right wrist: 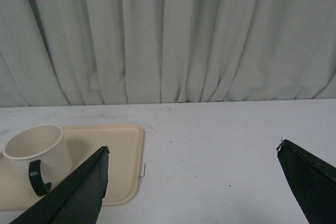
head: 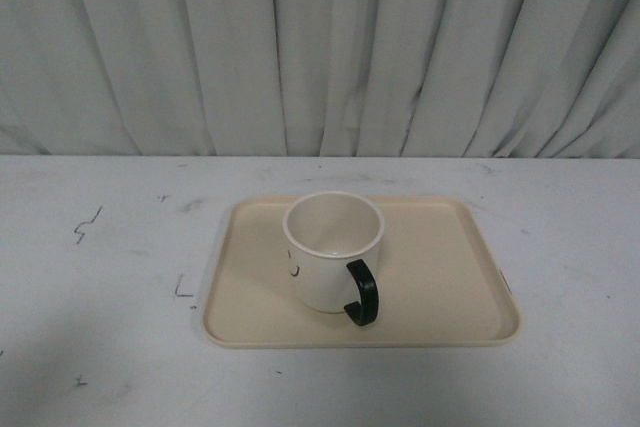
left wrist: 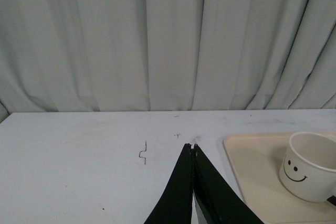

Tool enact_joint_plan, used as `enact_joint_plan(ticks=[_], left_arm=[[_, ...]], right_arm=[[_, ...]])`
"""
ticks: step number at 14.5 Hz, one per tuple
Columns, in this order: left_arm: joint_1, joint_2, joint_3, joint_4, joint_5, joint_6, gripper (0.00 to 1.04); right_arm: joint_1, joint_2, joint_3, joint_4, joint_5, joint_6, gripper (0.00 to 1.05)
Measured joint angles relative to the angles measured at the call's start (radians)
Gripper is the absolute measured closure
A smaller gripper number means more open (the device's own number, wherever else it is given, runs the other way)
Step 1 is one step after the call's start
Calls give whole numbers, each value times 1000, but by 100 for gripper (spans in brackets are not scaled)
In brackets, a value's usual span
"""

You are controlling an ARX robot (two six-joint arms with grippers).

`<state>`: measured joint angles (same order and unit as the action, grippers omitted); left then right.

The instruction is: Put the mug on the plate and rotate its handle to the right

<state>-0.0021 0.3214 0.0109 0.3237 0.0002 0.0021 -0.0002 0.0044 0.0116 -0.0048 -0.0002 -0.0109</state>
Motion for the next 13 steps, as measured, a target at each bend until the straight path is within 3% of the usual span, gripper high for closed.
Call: enact_joint_plan(ticks=[8, 9, 11, 13], left_arm=[[0, -158, 0, -164, 0, 0, 103], [0, -245, 0, -302, 2, 1, 103], [0, -313, 0, -332, -2, 0, 103], [0, -313, 0, -327, 0, -2, 81]], right_arm=[[0, 0, 0, 0, 0, 0, 6], [0, 0, 0, 0, 0, 0, 6], [0, 0, 0, 0, 0, 0, 6], [0, 0, 0, 1, 0, 0, 6]])
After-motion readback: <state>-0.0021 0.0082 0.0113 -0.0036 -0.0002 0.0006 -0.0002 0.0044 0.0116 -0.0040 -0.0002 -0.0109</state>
